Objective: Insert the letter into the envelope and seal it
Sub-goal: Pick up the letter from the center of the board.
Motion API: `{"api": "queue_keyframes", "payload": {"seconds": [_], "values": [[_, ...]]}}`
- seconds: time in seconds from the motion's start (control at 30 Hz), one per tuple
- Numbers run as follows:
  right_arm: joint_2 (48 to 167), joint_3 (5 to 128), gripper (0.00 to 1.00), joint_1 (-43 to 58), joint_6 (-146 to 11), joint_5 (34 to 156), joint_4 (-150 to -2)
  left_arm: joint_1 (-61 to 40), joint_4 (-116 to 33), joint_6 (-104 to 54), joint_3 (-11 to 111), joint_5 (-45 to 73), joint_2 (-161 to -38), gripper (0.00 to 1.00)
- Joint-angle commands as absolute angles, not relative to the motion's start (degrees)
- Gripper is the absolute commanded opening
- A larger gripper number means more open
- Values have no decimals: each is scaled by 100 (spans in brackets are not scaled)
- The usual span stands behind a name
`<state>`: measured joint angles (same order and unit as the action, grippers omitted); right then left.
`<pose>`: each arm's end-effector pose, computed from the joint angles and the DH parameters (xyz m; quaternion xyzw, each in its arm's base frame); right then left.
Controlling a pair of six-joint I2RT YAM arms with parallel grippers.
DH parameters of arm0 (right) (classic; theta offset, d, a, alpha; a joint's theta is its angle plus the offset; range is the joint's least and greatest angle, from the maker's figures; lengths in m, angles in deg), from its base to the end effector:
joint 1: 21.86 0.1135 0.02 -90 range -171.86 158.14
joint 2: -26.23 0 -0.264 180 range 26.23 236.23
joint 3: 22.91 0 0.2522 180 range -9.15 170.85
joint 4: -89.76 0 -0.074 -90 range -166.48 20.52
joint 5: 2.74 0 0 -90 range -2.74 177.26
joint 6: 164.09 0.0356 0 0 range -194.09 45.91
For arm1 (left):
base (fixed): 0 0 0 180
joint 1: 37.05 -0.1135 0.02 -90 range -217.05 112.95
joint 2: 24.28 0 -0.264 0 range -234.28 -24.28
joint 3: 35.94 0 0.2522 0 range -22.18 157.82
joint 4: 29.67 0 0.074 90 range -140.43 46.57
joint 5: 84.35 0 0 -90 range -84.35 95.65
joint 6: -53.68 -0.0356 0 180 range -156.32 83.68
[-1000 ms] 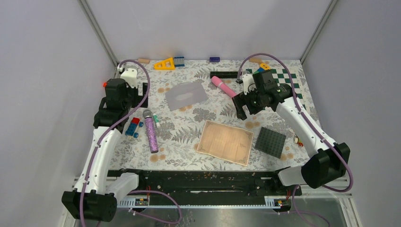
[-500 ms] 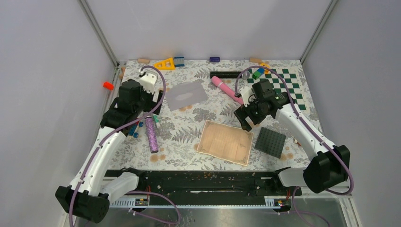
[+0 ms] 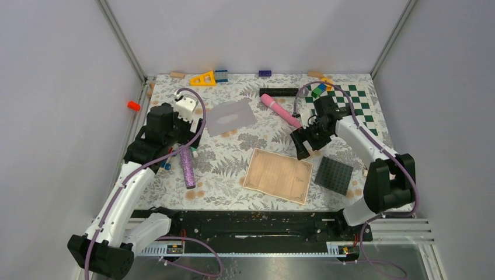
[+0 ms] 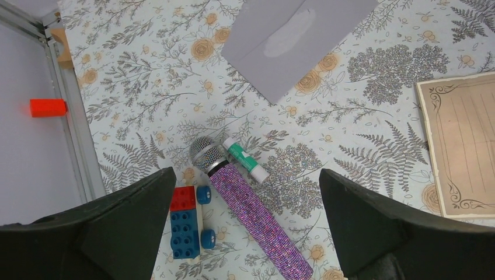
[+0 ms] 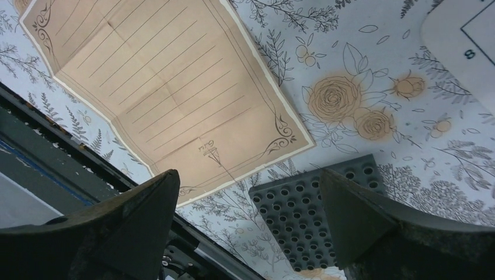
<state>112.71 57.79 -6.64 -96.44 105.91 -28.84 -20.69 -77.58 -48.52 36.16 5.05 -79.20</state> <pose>0.2831 0.0888 0.2523 -0.3418 0.9054 0.1464 0.2047 0.1953 -0.0569 0.3480 0.2119 0.8430 -0.0134 0.4943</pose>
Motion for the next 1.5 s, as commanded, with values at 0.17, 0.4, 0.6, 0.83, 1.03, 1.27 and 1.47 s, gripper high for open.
{"api": "queue_keyframes", "payload": {"seconds": [0.17, 0.4, 0.6, 0.83, 1.03, 1.27, 1.47], "values": [[12312, 6277, 91, -819, -10034, 11552, -2425, -2004, -7516, -4880, 3565, 852, -7980, 99], [13045, 6809, 90, -831, -10185, 11715, -2259, -1598, -7253, -4829, 3411, 1663, -8183, 99], [13372, 7016, 90, -876, -10242, 11736, -2252, -1108, -6760, -4421, 3108, 2308, -8776, 99], [13775, 7335, 88, -881, -10195, 11839, -2078, -930, -5945, -3863, 2933, 2999, -9757, 99], [14089, 7572, 88, -898, -10173, 11889, -1917, -695, -5665, -3376, 3203, 3194, -10776, 99], [14373, 7909, 85, -911, -10024, 11987, -1666, -398, -5369, -2771, 3559, 2778, -11751, 99], [14414, 7813, 82, -909, -9822, 12252, -1591, -235, -5249, -2200, 3707, 2445, -12305, 96]]}}
